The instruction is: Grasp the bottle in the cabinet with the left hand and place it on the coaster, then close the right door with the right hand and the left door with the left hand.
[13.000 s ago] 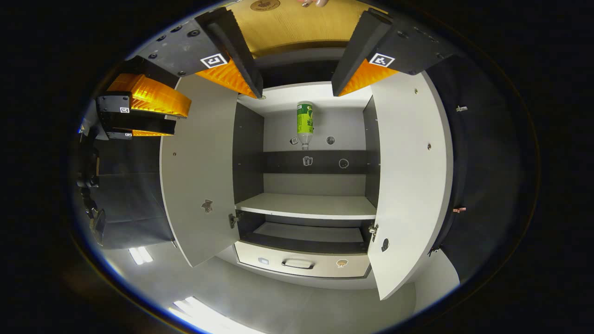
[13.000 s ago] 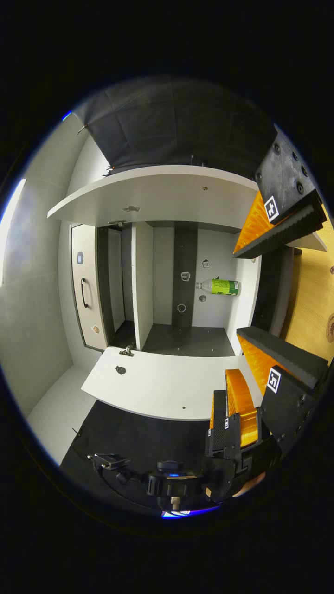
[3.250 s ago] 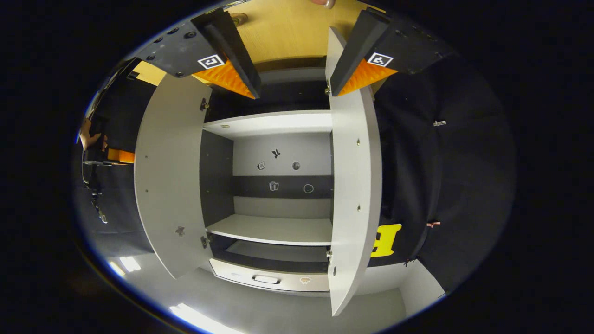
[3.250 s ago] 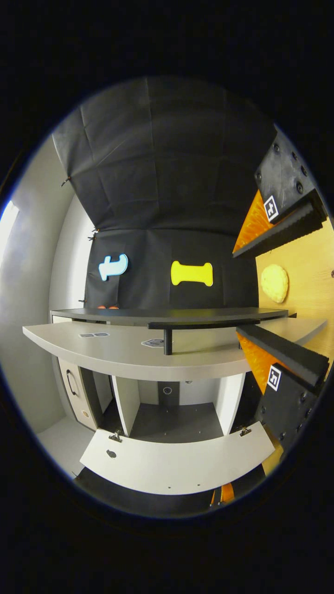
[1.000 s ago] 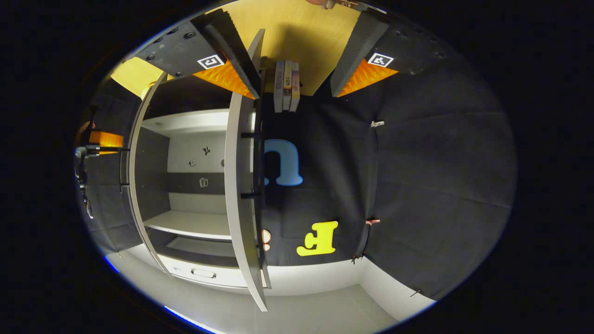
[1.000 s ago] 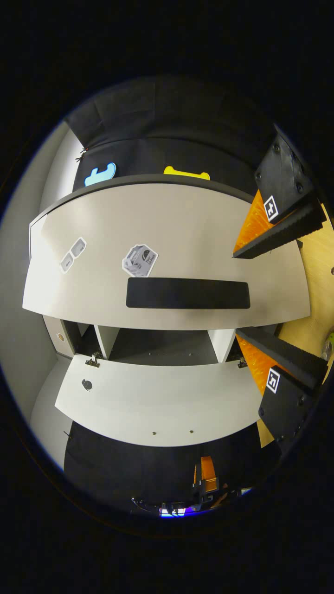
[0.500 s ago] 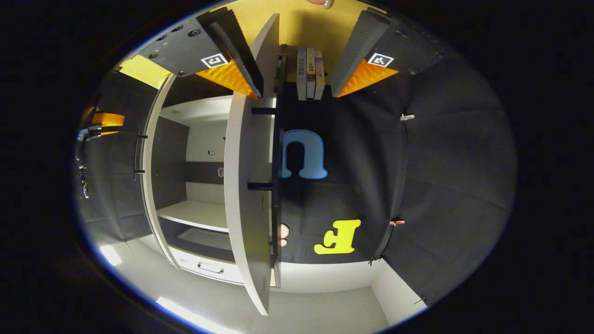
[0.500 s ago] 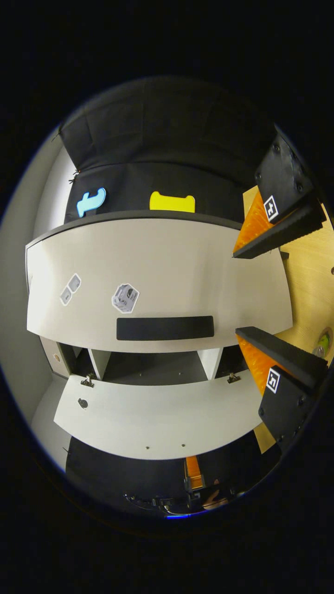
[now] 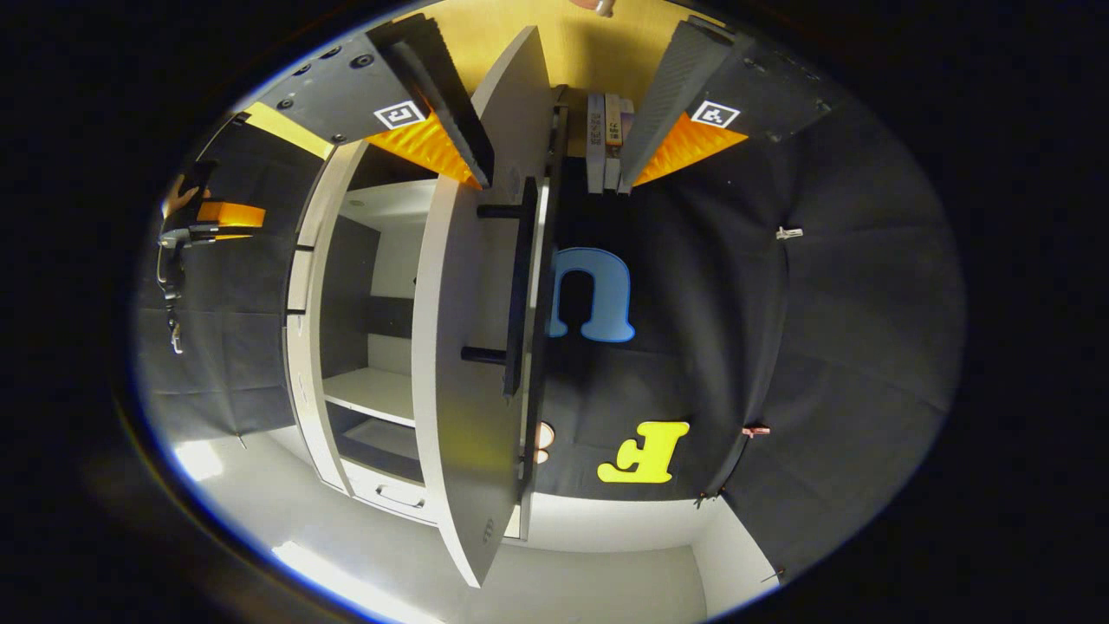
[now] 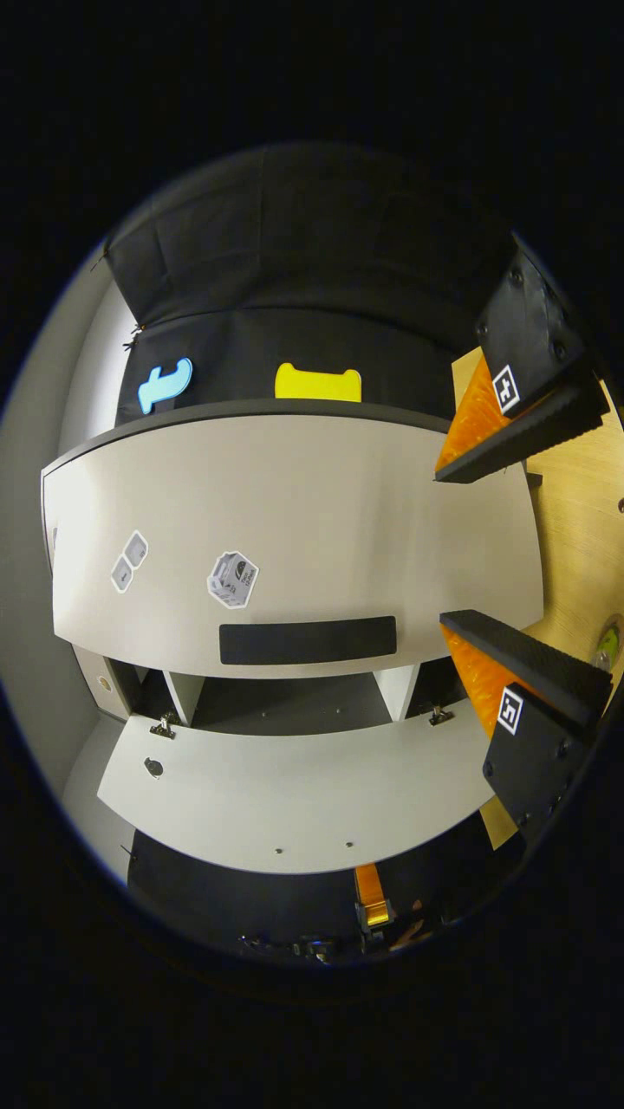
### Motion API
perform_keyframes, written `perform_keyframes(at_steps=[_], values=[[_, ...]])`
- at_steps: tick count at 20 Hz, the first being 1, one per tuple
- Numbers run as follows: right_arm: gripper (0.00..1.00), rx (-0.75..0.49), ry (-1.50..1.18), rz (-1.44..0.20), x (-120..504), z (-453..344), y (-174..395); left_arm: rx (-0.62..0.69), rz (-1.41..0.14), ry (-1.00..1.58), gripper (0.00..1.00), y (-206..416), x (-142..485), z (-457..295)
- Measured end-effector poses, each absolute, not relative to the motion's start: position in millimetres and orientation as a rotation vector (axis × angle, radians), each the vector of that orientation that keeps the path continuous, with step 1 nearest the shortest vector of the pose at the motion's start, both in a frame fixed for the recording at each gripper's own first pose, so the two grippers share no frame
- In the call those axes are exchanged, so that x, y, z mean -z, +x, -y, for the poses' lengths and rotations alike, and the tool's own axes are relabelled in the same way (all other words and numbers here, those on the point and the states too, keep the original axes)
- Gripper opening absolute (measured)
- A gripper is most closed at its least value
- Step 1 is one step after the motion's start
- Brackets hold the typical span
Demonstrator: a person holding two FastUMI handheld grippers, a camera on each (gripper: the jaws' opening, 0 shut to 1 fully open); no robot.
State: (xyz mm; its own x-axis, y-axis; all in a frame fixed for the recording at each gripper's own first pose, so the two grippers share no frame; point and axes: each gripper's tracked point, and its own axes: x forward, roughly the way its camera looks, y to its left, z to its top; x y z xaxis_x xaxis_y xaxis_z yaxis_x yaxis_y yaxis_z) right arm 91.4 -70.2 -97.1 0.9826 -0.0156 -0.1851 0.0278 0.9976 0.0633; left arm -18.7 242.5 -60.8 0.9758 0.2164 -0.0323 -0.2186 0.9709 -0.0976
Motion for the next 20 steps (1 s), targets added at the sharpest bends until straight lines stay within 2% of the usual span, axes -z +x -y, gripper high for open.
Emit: perform_keyframes(at_steps=[7, 12, 20], values=[[0.98, -0.002, 0.024, -0.185, 96, 72, 98, -0.11, -0.004, -0.063, 0.94, 11, 54, -188], [0.98, 0.042, 0.039, -0.192, 94, 94, 89, 0.009, -0.026, -0.075, 0.94, 53, 65, -138], [0.98, 0.125, 0.046, -0.17, 84, 128, 61, 0.102, -0.043, -0.018, 0.92, 86, 71, -85]])
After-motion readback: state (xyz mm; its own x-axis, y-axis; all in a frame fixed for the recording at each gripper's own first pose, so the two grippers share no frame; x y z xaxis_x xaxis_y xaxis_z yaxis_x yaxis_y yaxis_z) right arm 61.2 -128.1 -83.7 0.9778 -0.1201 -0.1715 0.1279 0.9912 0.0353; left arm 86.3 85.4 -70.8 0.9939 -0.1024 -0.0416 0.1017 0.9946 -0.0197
